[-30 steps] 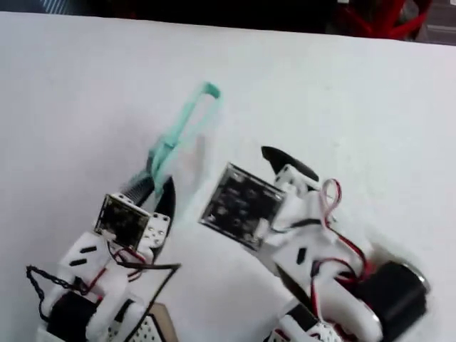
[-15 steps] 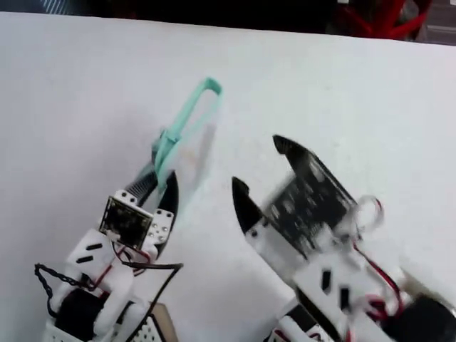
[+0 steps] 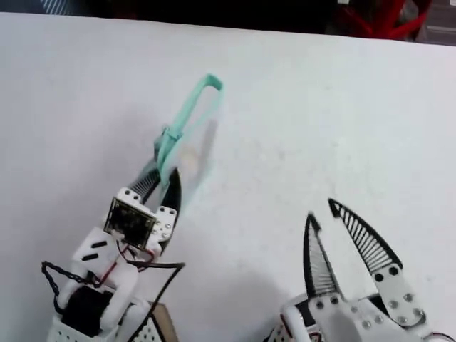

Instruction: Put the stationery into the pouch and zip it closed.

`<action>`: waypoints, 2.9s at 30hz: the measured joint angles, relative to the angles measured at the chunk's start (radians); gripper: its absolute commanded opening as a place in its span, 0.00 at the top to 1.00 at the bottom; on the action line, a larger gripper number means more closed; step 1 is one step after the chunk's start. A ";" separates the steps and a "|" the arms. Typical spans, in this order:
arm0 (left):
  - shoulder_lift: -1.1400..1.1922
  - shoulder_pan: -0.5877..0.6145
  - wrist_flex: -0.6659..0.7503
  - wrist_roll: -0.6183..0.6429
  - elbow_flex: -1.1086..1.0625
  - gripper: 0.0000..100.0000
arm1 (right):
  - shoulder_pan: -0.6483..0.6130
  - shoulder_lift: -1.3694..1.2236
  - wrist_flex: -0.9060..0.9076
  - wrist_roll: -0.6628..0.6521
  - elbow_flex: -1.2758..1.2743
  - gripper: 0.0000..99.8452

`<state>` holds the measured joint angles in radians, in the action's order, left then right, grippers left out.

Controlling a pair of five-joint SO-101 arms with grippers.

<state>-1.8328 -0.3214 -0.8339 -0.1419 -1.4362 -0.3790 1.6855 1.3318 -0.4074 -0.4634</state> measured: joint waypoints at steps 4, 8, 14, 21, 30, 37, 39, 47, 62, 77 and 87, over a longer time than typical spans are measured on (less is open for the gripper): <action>0.000 0.000 0.000 0.000 0.000 0.98 | 0.118 0.020 -0.104 0.000 -0.232 0.84; 0.000 0.000 0.000 0.000 0.000 0.98 | 0.137 0.026 -0.150 0.000 -0.339 0.84; 0.000 0.000 0.000 0.000 0.000 0.98 | 0.135 0.008 -0.164 0.078 -0.333 0.83; 0.000 -0.031 0.000 -0.003 -0.009 0.98 | -0.034 -0.273 -0.089 0.087 -0.097 0.84; 0.000 -0.115 0.000 -0.005 -0.023 0.98 | -0.235 -0.856 0.209 0.129 0.575 0.84; 0.000 -0.117 0.000 -0.005 -0.023 0.98 | -0.316 -1.185 0.324 0.281 0.910 0.83; 0.000 -0.117 0.000 -0.005 -0.023 0.98 | -0.350 -1.257 0.325 0.288 0.965 0.83; 0.000 -0.249 -0.043 -0.005 -0.029 0.98 | -0.345 -1.355 0.385 0.290 0.999 0.83; 0.000 -0.265 -0.044 -0.052 -0.043 0.98 | -0.370 -1.185 0.385 0.094 0.554 0.83; 0.008 -0.276 -0.055 -0.057 -0.055 0.98 | -0.367 -1.250 0.377 -0.035 0.423 0.98; 0.002 -0.269 -0.054 -0.058 -0.051 0.98 | -0.365 -1.148 0.388 0.034 0.629 0.98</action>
<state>-1.8313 -0.5900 -0.8876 -0.2002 -1.4868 -0.7442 0.5378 1.7200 -0.3736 0.1657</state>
